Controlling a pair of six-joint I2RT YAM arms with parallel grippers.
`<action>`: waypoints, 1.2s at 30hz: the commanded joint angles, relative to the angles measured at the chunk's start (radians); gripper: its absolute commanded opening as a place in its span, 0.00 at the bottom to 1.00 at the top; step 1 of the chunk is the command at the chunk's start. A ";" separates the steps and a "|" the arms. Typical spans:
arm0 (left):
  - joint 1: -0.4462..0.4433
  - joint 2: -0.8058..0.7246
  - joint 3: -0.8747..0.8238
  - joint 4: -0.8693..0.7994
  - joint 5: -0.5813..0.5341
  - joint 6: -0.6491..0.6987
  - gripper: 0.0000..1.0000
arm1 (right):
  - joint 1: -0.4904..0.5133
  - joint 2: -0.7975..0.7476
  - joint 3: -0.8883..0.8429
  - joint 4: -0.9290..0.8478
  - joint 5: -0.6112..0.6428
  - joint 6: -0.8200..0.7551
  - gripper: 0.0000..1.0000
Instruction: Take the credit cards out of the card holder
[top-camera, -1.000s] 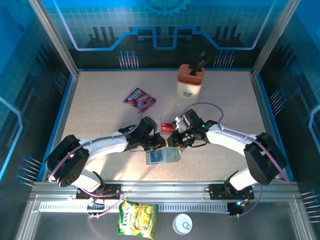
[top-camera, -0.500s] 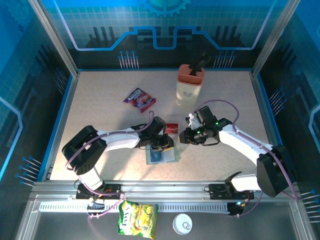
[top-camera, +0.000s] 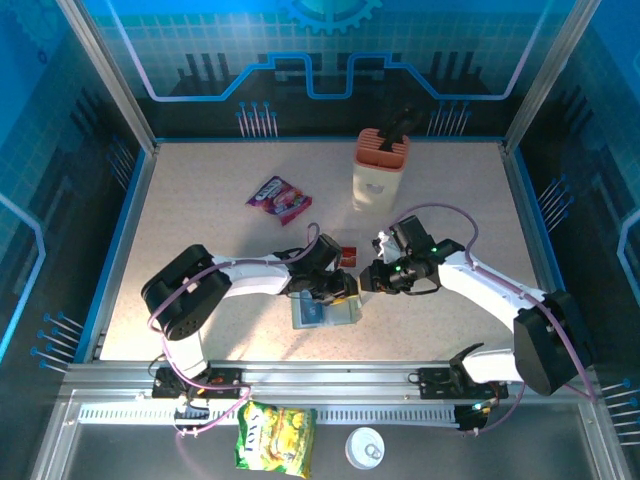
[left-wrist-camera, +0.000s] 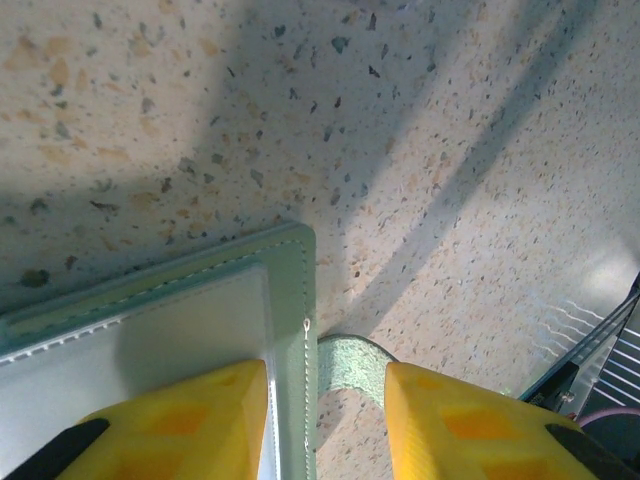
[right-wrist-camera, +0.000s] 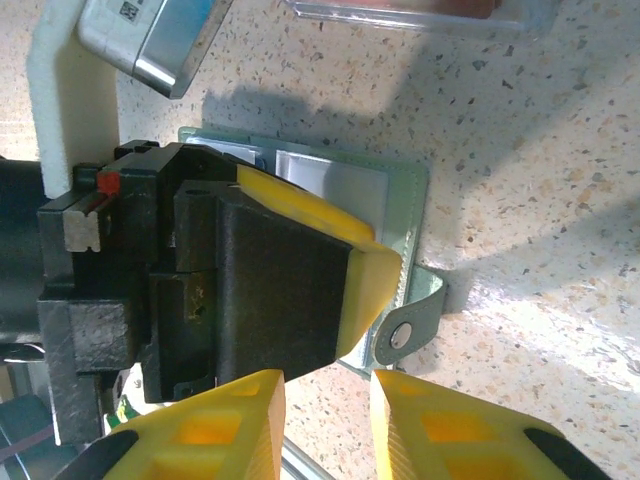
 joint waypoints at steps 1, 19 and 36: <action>-0.003 -0.051 0.010 -0.025 -0.023 0.034 0.36 | -0.009 -0.015 -0.014 0.016 -0.037 0.014 0.29; 0.055 -0.405 -0.228 -0.118 -0.176 0.013 0.32 | 0.165 0.200 0.103 0.140 -0.057 0.080 0.28; 0.134 -0.530 -0.387 -0.154 -0.147 -0.001 0.17 | 0.268 0.363 0.164 0.242 -0.067 0.137 0.27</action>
